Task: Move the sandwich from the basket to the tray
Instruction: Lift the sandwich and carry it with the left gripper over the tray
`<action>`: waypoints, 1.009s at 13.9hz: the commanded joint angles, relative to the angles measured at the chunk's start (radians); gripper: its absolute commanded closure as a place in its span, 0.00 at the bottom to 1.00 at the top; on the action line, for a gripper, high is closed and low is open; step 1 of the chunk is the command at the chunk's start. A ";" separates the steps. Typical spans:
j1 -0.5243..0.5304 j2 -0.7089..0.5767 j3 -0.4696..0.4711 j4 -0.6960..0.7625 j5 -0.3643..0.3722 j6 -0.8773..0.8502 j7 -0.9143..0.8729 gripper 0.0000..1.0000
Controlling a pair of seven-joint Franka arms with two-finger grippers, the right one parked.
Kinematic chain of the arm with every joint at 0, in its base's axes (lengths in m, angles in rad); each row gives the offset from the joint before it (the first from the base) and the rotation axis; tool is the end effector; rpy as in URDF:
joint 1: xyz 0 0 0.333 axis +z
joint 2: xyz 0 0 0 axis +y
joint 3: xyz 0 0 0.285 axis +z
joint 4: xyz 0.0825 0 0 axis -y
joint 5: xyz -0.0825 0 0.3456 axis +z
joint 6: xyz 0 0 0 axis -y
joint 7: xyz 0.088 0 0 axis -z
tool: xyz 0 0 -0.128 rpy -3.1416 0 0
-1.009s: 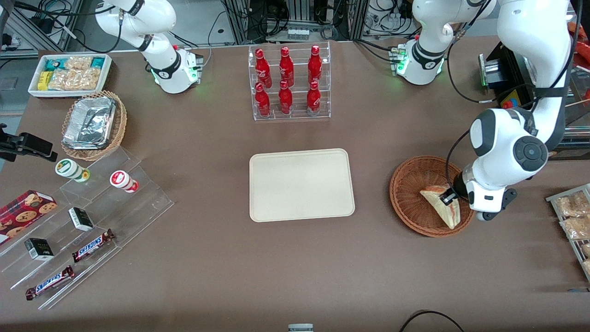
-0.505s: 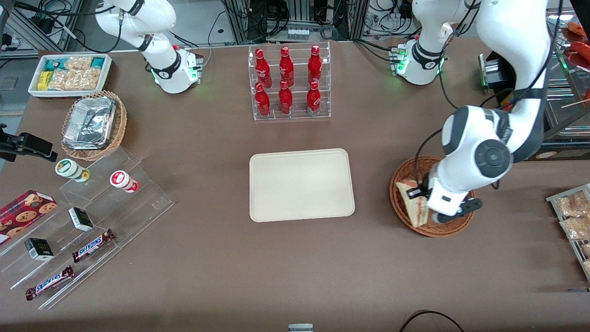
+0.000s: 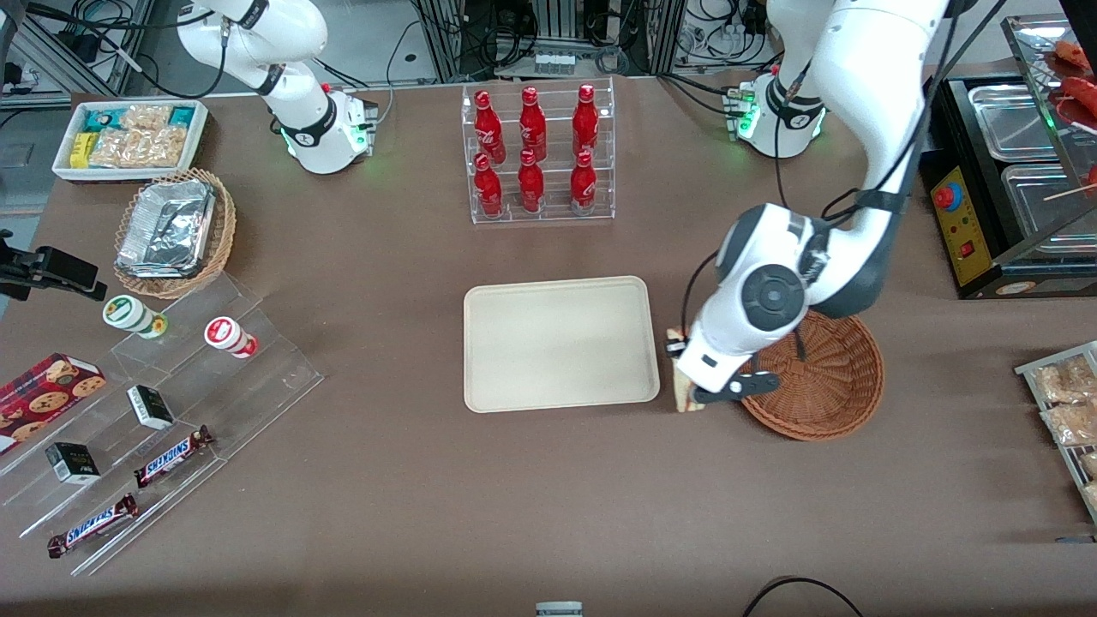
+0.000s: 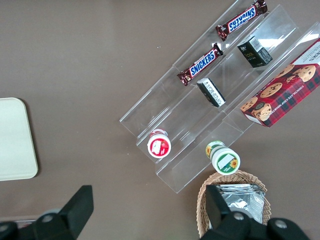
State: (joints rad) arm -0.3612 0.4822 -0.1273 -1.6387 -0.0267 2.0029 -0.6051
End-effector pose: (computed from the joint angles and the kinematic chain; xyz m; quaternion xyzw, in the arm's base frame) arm 0.5457 -0.2845 0.3017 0.9950 0.0699 -0.0704 0.0058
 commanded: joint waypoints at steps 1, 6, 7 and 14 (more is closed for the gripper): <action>-0.070 0.045 0.014 0.056 -0.012 -0.020 -0.042 1.00; -0.224 0.180 0.015 0.222 -0.002 -0.020 -0.226 1.00; -0.248 0.205 0.017 0.253 -0.002 -0.020 -0.254 1.00; -0.349 0.297 0.023 0.318 0.044 -0.016 -0.403 1.00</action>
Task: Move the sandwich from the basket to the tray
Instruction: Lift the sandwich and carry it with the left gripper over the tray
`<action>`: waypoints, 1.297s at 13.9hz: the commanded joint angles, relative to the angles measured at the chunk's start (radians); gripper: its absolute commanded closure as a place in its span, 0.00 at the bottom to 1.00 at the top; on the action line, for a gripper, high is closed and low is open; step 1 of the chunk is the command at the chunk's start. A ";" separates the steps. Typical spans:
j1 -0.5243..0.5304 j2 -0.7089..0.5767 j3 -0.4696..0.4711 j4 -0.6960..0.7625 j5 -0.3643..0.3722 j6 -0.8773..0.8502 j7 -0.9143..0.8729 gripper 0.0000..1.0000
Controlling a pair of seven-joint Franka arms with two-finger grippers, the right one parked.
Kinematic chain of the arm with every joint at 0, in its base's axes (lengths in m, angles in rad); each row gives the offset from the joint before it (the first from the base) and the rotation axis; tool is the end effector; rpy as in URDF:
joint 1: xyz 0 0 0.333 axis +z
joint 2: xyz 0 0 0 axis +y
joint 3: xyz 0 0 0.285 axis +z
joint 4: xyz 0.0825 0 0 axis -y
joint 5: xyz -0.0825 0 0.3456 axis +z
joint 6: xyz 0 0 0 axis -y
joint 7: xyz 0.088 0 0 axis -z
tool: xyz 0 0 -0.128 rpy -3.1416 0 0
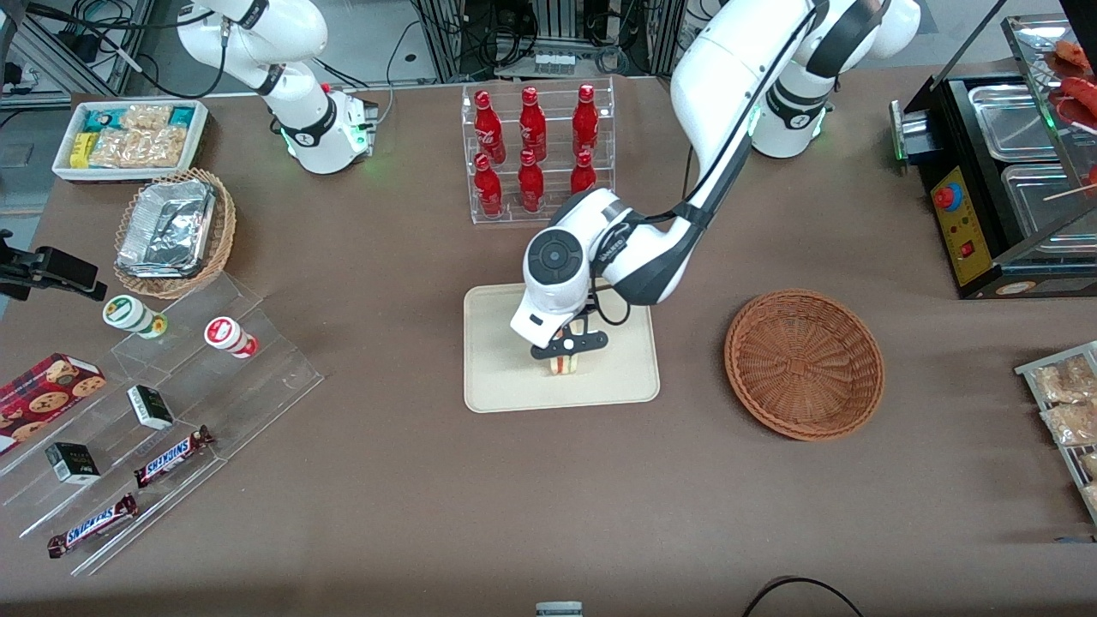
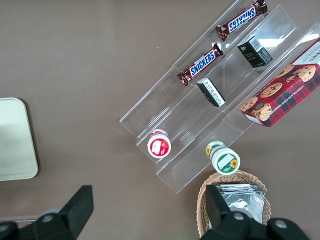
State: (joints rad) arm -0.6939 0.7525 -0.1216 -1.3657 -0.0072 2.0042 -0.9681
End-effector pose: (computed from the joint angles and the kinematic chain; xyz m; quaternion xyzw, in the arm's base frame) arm 0.4665 -0.4758 0.2409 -0.9933 -0.0917 0.0696 0.0138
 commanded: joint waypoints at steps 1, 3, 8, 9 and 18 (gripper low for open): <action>-0.025 0.034 0.017 0.060 0.026 -0.013 -0.043 1.00; -0.029 0.051 0.017 0.075 0.027 -0.012 -0.084 1.00; -0.032 0.074 0.019 0.080 0.029 0.013 -0.095 0.74; -0.032 0.074 0.020 0.080 0.030 0.014 -0.095 0.46; -0.021 -0.059 0.017 0.141 0.076 -0.110 -0.081 0.00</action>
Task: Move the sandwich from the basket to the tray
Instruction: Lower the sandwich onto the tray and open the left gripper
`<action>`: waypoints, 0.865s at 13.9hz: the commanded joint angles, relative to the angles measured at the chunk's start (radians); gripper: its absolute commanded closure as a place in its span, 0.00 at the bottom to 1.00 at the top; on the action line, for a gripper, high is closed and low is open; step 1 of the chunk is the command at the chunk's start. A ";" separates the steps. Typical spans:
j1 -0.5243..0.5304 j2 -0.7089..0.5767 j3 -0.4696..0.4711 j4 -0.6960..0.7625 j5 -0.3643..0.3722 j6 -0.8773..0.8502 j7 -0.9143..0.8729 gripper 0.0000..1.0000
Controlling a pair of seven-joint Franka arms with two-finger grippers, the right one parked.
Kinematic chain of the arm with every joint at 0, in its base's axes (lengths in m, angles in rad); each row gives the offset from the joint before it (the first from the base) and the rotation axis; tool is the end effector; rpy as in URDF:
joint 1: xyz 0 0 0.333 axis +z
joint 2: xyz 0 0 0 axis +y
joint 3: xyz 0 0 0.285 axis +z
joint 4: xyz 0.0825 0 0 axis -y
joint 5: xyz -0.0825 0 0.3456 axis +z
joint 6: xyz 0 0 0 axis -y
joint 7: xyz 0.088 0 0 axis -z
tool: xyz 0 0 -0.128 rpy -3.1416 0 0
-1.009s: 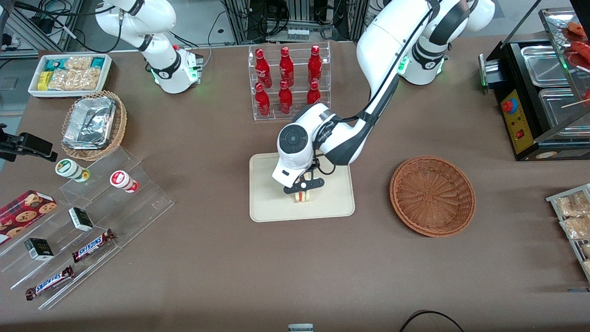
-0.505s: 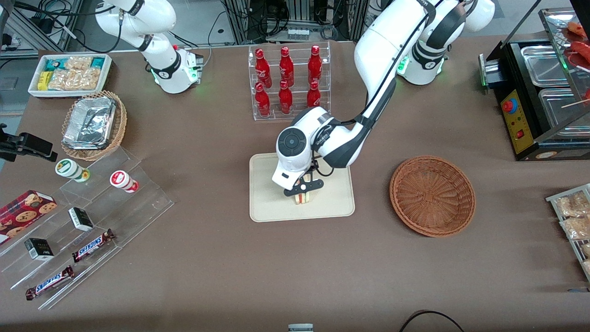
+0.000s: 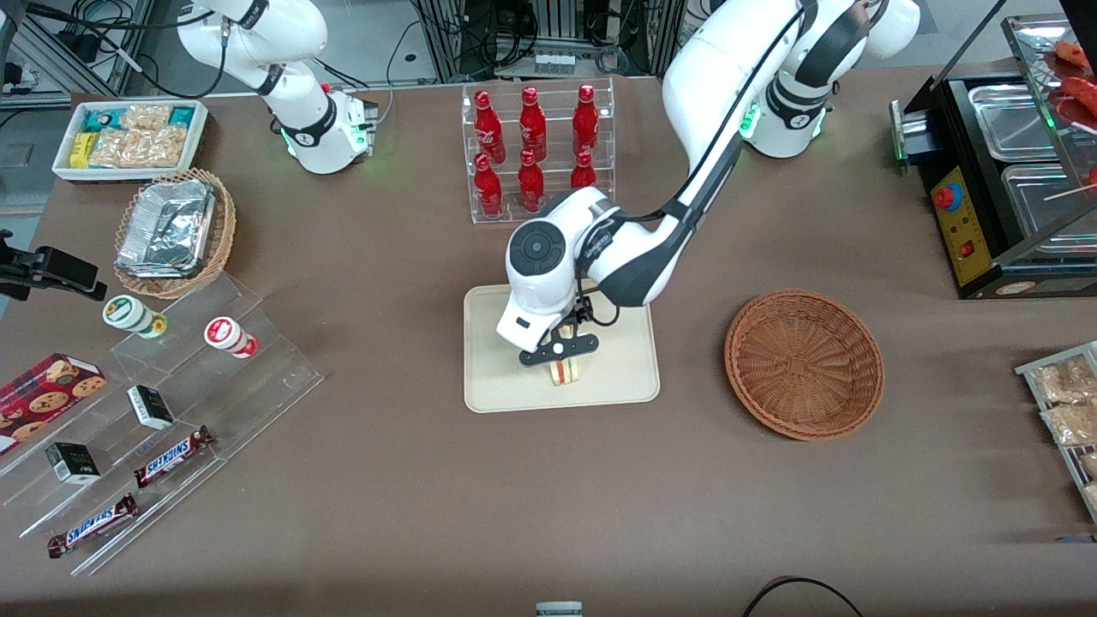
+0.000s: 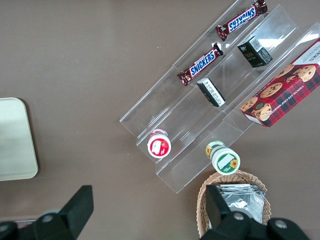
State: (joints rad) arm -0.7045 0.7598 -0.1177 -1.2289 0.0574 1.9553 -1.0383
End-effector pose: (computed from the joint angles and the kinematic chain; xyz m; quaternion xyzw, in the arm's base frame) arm 0.4862 -0.4887 0.2893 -0.9935 -0.1121 0.0200 0.0029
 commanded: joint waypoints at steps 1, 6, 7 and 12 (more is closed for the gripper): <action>-0.001 -0.089 0.013 0.015 0.006 -0.088 -0.009 0.00; 0.052 -0.160 0.016 0.031 0.007 -0.194 0.100 0.00; 0.074 -0.172 0.024 0.026 0.006 -0.213 0.106 0.00; 0.221 -0.276 0.024 -0.104 0.004 -0.208 0.239 0.00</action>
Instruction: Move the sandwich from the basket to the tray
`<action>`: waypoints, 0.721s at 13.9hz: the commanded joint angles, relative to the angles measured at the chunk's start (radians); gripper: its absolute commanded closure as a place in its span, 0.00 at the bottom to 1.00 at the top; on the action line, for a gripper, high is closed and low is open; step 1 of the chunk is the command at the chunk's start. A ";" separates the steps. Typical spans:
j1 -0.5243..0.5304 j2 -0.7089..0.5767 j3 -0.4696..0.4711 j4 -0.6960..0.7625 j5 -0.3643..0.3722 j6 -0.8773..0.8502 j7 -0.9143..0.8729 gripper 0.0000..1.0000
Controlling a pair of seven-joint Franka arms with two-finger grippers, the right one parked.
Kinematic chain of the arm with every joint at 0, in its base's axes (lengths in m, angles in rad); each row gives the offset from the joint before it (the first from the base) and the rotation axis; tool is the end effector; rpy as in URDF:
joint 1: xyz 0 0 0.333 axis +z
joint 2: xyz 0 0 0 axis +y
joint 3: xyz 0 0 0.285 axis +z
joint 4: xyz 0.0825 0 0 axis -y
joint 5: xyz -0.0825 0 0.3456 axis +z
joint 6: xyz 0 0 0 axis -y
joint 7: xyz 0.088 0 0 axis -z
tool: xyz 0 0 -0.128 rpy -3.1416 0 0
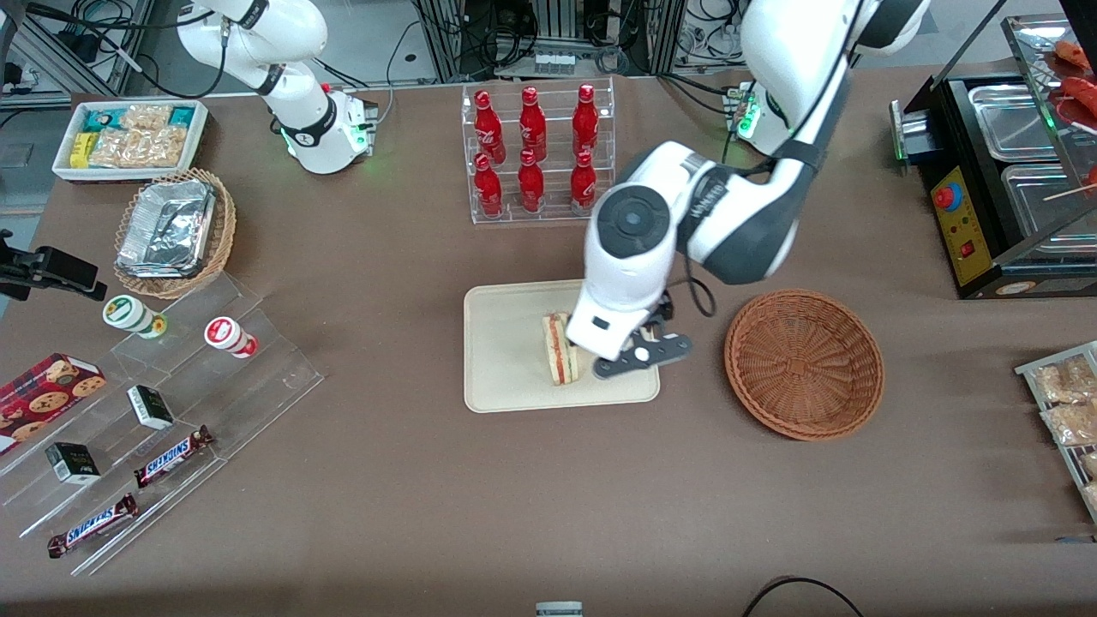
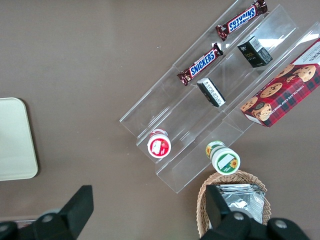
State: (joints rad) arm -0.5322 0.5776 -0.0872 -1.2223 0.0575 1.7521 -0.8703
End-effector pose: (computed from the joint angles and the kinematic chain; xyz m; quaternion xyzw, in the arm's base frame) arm 0.5495 -0.3688 0.3975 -0.9918 -0.1257 0.0140 0.0186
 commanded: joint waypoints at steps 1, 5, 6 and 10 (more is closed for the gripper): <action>0.085 -0.113 -0.006 -0.137 0.004 -0.008 0.130 0.00; 0.216 -0.208 -0.008 -0.258 0.002 -0.010 0.342 0.00; 0.256 -0.241 -0.008 -0.294 -0.002 -0.010 0.405 0.00; 0.365 -0.353 -0.006 -0.373 -0.041 -0.058 0.608 0.00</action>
State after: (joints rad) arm -0.2122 0.3164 -0.0828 -1.5152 0.0340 1.7209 -0.3450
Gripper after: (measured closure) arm 0.000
